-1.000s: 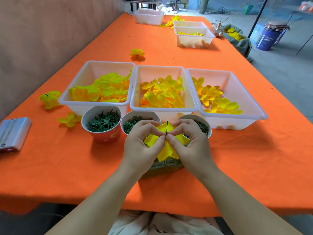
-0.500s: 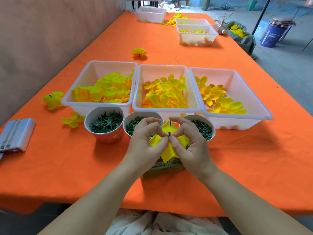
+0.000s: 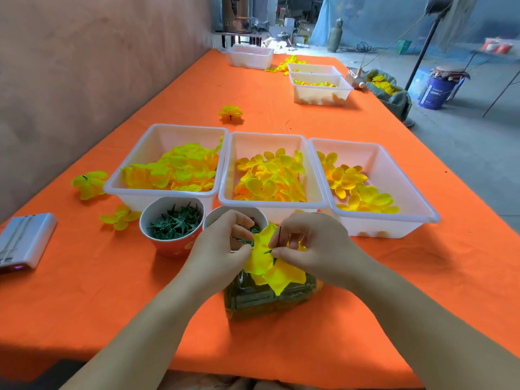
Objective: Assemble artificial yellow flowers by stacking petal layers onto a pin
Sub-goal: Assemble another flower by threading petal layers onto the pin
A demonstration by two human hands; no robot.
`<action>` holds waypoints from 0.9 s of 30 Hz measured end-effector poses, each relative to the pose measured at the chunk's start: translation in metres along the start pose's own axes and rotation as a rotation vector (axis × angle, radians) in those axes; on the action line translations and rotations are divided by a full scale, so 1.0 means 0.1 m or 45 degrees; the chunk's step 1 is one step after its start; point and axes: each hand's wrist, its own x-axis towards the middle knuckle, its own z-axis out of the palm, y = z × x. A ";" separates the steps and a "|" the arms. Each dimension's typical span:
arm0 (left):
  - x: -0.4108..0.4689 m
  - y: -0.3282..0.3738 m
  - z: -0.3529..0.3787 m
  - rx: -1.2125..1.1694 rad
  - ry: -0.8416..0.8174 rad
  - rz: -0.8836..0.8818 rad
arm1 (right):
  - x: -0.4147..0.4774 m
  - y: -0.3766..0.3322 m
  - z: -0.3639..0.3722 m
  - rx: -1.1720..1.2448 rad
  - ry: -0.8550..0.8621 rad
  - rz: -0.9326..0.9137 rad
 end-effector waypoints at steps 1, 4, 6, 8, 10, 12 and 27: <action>0.00 0.01 -0.02 0.013 -0.021 -0.020 | 0.04 -0.02 -0.03 -0.031 -0.031 0.031; -0.01 0.04 -0.08 -0.064 -0.073 -0.071 | 0.11 -0.07 -0.11 -0.124 -0.144 0.072; -0.04 0.05 -0.09 -0.075 -0.164 -0.077 | 0.14 -0.10 -0.15 -0.197 -0.186 0.050; -0.08 0.04 -0.08 -0.022 -0.286 -0.047 | 0.16 -0.15 -0.18 -0.187 -0.185 0.044; -0.11 0.04 -0.06 0.045 -0.353 0.003 | 0.17 -0.18 -0.22 -0.102 -0.172 0.056; -0.11 0.06 -0.04 -0.004 -0.320 0.037 | 0.17 -0.22 -0.27 -0.032 -0.146 0.057; 0.42 0.43 -0.24 -0.305 0.299 0.215 | 0.56 0.08 -0.41 1.620 0.277 0.601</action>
